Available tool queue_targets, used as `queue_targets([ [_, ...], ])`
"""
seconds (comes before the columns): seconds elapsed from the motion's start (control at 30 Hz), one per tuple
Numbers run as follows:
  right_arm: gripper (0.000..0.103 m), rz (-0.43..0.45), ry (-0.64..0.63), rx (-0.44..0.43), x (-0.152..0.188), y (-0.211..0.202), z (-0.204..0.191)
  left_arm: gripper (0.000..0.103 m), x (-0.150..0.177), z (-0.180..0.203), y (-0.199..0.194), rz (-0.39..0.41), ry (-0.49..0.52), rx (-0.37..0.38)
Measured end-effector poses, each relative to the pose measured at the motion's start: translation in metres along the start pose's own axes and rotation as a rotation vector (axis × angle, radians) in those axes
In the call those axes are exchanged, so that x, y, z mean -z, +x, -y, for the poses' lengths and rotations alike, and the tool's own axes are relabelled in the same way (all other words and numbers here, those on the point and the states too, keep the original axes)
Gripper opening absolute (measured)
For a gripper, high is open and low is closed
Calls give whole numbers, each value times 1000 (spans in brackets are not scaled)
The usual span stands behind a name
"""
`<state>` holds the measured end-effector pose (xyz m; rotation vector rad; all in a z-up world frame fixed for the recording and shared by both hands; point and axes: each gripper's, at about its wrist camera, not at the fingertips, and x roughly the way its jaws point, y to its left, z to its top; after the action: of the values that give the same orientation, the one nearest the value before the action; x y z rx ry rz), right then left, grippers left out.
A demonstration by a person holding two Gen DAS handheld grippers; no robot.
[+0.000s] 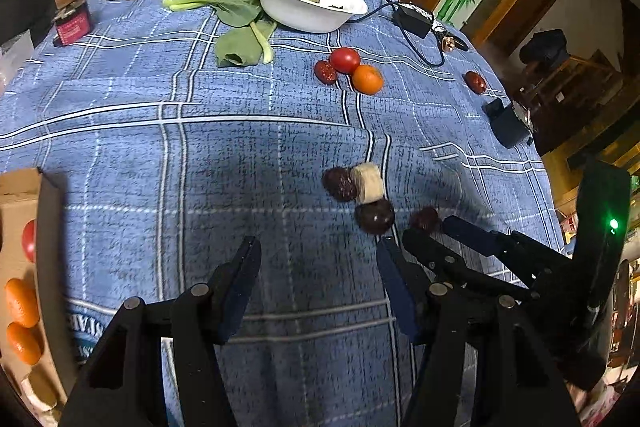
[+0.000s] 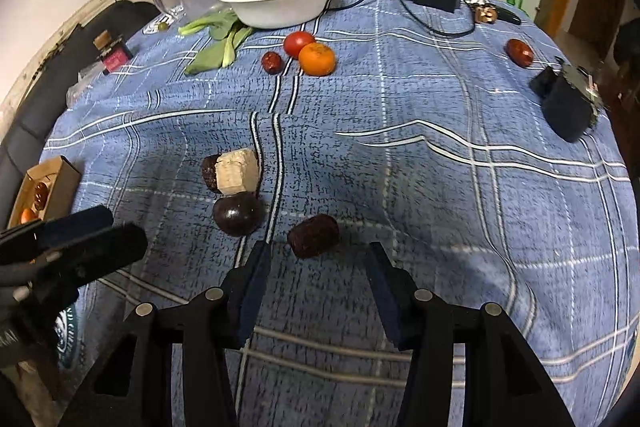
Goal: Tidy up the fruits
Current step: 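Grasp a dark chestnut with the left tool while the right tool grasps a red date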
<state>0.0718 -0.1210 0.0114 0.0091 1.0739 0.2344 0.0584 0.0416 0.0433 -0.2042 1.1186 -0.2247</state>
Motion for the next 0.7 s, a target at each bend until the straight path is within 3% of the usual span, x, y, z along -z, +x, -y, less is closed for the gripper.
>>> queue_targets([
  [0.1,30,1,3,-16,-4,2,2,59,-3,6,10,-12,14,14],
  [0.4,29,-5,65,-32,8,-10,27,54,-9,36,42,-31,88,56],
  [0.5,29,-5,66,-35,11,-10,30,38,-10,43,52,-36,114,31],
  [0.53,29,-5,67,-36,12,-11,30,22,-9,47,53,-35,138,18],
  [0.7,29,-1,83,-51,14,-15,33,22,-6,43,44,-26,132,17],
])
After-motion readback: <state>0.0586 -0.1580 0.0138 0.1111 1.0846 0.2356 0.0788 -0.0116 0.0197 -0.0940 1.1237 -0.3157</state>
